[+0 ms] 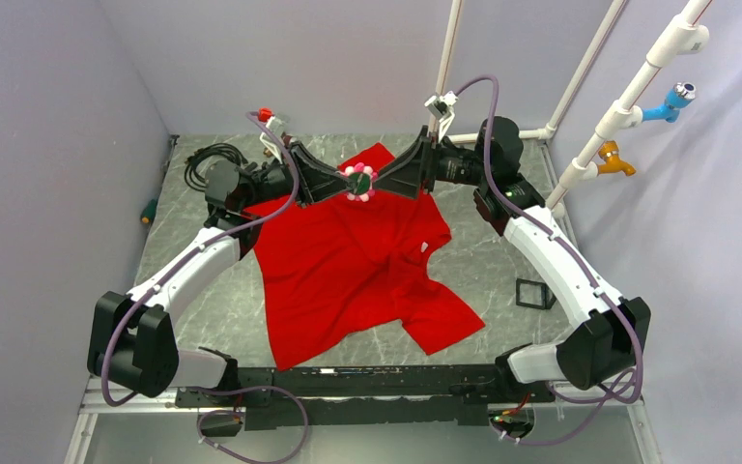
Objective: Remove the brooch from the garment
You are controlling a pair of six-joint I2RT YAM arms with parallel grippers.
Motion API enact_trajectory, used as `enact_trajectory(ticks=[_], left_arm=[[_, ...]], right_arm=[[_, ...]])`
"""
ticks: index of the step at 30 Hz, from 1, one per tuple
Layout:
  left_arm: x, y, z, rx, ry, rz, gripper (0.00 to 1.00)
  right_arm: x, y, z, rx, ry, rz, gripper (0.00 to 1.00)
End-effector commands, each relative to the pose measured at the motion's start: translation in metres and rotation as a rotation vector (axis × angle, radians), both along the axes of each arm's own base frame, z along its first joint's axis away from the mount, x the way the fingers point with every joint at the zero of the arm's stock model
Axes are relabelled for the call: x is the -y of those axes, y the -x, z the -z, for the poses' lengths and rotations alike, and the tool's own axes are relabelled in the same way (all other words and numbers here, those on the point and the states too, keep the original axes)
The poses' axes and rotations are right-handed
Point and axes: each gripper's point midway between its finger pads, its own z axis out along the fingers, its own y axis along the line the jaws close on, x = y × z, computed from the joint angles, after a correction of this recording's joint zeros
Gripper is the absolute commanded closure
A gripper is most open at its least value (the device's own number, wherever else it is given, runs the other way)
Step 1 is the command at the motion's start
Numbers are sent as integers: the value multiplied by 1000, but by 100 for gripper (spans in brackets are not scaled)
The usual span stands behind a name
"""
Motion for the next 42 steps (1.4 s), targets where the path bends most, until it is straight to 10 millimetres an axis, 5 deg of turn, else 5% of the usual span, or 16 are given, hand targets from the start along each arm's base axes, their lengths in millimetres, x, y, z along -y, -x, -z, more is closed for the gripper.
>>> enact_trajectory(ticks=[1, 10, 27, 29, 35, 42], left_arm=[[-2, 16, -19, 94, 16, 55, 100], [0, 16, -19, 89, 13, 58, 100], [1, 13, -16, 84, 6, 66, 100], [2, 13, -15, 80, 5, 67, 100], [2, 12, -12, 67, -4, 59, 71], [0, 4, -4, 34, -20, 25, 53]], right_arm=[[1, 15, -21, 70, -47, -55, 37], [-7, 20, -18, 78, -36, -97, 49], [-11, 16, -12, 55, -10, -93, 100], [-10, 15, -11, 60, -1, -84, 100], [-5, 12, -7, 51, 34, -34, 100], [7, 8, -3, 55, 60, 22, 100]])
